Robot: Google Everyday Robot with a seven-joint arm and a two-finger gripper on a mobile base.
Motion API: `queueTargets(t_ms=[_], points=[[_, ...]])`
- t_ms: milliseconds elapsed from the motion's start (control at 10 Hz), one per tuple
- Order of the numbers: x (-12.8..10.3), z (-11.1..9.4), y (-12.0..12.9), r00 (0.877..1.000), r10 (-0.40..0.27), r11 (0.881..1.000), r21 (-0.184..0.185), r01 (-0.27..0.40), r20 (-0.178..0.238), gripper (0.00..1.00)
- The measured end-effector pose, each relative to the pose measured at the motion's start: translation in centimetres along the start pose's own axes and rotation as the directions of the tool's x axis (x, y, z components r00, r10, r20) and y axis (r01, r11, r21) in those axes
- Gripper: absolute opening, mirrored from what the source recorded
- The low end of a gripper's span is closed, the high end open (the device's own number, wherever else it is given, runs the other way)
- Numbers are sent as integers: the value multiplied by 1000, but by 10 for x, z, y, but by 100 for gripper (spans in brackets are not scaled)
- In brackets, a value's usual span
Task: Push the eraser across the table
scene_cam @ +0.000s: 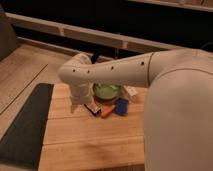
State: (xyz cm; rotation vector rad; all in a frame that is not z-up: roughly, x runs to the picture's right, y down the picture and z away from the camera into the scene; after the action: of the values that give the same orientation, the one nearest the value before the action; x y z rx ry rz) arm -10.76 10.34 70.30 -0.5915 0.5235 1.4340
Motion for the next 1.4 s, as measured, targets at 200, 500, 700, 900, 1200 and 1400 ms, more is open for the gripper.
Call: queueTargets(t_ms=[200, 500, 700, 900, 1200, 1400], points=[[0, 0, 0, 1000, 0, 1000, 0, 0, 0, 65], [0, 0, 0, 1000, 0, 1000, 0, 0, 0, 65], [0, 0, 0, 1000, 0, 1000, 0, 0, 0, 51], [0, 0, 0, 1000, 0, 1000, 0, 0, 0, 32], [-3, -1, -3, 1000, -16, 1000, 7, 16, 13, 4], [-29, -6, -33, 992, -96, 995, 42, 93, 79, 0]])
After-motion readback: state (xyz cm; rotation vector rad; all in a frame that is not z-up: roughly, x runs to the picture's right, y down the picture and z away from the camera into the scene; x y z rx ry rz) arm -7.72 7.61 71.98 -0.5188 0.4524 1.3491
